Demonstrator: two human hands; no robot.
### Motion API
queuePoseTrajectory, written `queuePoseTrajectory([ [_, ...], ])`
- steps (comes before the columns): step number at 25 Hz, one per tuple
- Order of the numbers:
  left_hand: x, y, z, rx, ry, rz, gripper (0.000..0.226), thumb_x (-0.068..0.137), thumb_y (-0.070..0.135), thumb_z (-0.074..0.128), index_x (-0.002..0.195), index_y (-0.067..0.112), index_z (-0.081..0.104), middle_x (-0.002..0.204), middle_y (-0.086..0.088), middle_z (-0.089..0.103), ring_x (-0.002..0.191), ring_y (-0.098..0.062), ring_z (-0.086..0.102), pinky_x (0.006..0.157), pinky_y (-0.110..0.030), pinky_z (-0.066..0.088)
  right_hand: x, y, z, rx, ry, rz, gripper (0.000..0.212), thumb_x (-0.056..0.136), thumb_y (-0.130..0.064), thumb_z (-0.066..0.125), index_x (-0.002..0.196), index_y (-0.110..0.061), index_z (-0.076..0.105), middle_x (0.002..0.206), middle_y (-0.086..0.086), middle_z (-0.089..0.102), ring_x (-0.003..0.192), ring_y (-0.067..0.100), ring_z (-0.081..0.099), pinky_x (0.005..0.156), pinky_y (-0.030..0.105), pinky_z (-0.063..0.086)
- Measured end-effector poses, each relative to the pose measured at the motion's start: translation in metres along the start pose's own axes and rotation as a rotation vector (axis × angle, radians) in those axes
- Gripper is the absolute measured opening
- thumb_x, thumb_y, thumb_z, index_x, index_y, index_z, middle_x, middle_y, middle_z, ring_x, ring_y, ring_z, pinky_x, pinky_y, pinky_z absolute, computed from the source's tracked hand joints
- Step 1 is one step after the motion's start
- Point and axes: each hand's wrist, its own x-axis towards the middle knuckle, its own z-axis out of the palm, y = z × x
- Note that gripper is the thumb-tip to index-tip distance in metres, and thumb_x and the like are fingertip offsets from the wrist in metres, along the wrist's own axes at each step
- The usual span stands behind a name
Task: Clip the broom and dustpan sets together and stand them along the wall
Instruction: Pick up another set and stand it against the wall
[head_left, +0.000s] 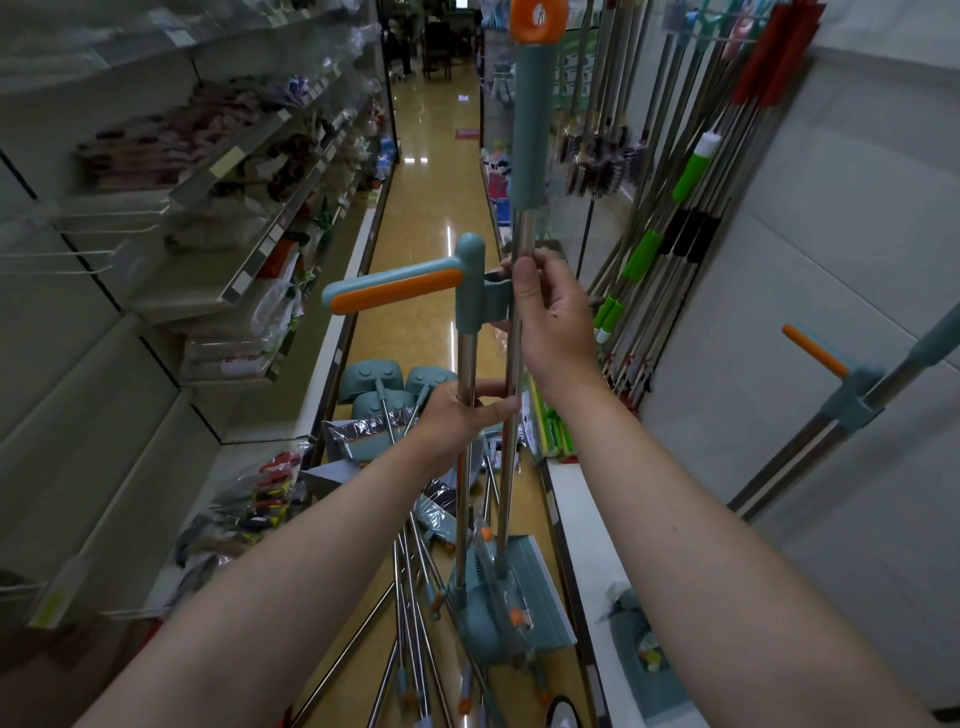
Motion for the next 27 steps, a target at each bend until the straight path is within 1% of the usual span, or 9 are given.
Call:
queuePoseTrajectory([
  [4, -0.004, 0.0, 0.004, 0.011, 0.003, 0.0, 0.024, 0.085, 0.012, 0.074, 0.11, 0.015, 0.074, 0.107, 0.0, 0.076, 0.102, -0.01, 0.07, 0.1, -0.036, 0.048, 0.008, -0.012, 0.006, 0.012, 0.017, -0.004, 0.02, 0.104, -0.034, 0.046, 0.104, -0.02, 0.061, 0.085, -0.017, 0.07, 0.089, -0.001, 0.066, 0.084, 0.026, 0.053],
  [8, -0.002, 0.004, 0.002, 0.071, 0.001, 0.006, 0.018, 0.088, 0.017, 0.073, 0.105, 0.012, 0.075, 0.101, -0.009, 0.076, 0.097, -0.012, 0.072, 0.097, -0.039, 0.048, 0.007, -0.008, 0.007, 0.096, 0.005, 0.016, 0.018, 0.106, -0.031, 0.044, 0.105, -0.02, 0.058, 0.086, -0.015, 0.071, 0.086, -0.003, 0.066, 0.075, 0.018, 0.052],
  [11, -0.002, 0.002, 0.002, 0.063, -0.039, 0.002, 0.021, 0.088, 0.016, 0.073, 0.106, 0.006, 0.073, 0.104, -0.01, 0.075, 0.104, -0.02, 0.07, 0.099, -0.04, 0.048, 0.005, -0.003, 0.002, 0.239, -0.185, 0.08, 0.008, 0.101, -0.026, 0.055, 0.108, -0.022, 0.053, 0.102, 0.012, 0.072, 0.091, 0.024, 0.073, 0.076, 0.043, 0.062],
  [12, -0.002, 0.001, 0.003, 0.051, -0.056, -0.004, 0.022, 0.088, 0.016, 0.073, 0.106, 0.004, 0.073, 0.105, -0.011, 0.075, 0.105, -0.021, 0.069, 0.099, -0.039, 0.049, 0.006, -0.003, -0.002, 0.263, -0.278, 0.115, 0.016, 0.097, -0.022, 0.062, 0.111, -0.02, 0.054, 0.105, 0.019, 0.071, 0.092, 0.033, 0.074, 0.08, 0.048, 0.061],
  [16, -0.002, 0.003, 0.007, 0.06, -0.052, -0.025, 0.018, 0.084, 0.01, 0.076, 0.1, 0.002, 0.072, 0.093, -0.006, 0.074, 0.092, -0.012, 0.07, 0.085, -0.028, 0.051, 0.007, -0.004, -0.008, 0.279, -0.5, 0.234, 0.022, 0.087, -0.006, 0.072, 0.107, -0.012, 0.064, 0.09, 0.01, 0.074, 0.089, 0.031, 0.073, 0.086, 0.047, 0.059],
  [18, 0.0, 0.004, 0.008, 0.065, -0.026, -0.035, 0.023, 0.08, 0.014, 0.08, 0.098, 0.003, 0.072, 0.094, -0.01, 0.074, 0.096, -0.02, 0.071, 0.093, -0.04, 0.052, 0.004, -0.003, 0.0, 0.268, -0.406, 0.238, 0.03, 0.083, 0.0, 0.076, 0.106, -0.012, 0.061, 0.08, 0.003, 0.07, 0.079, 0.026, 0.071, 0.083, 0.05, 0.059],
  [22, -0.002, 0.004, 0.012, 0.078, 0.011, -0.008, 0.026, 0.075, 0.019, 0.081, 0.091, 0.001, 0.069, 0.094, -0.024, 0.07, 0.097, -0.039, 0.068, 0.098, -0.054, 0.051, -0.004, -0.006, 0.016, 0.216, -0.184, 0.157, 0.038, 0.077, 0.005, 0.074, 0.106, -0.003, 0.051, 0.081, 0.016, 0.063, 0.069, 0.029, 0.065, 0.065, 0.042, 0.06],
  [25, -0.002, 0.006, 0.016, 0.078, 0.041, 0.017, 0.014, 0.083, 0.006, 0.073, 0.072, 0.006, 0.065, 0.064, -0.009, 0.064, 0.063, -0.013, 0.062, 0.067, -0.03, 0.052, -0.005, -0.008, 0.019, 0.219, -0.104, 0.173, 0.037, 0.078, 0.004, 0.07, 0.108, -0.003, 0.049, 0.077, 0.013, 0.06, 0.064, 0.025, 0.06, 0.06, 0.04, 0.056],
  [27, -0.002, 0.007, 0.021, 0.061, 0.073, -0.002, 0.033, 0.086, -0.002, 0.068, 0.06, 0.015, 0.056, 0.047, 0.012, 0.053, 0.046, 0.0, 0.048, 0.052, -0.015, 0.04, -0.005, -0.008, 0.019, 0.214, -0.087, 0.175, 0.039, 0.077, -0.001, 0.069, 0.112, -0.002, 0.05, 0.077, 0.011, 0.059, 0.064, 0.023, 0.058, 0.059, 0.038, 0.054],
])
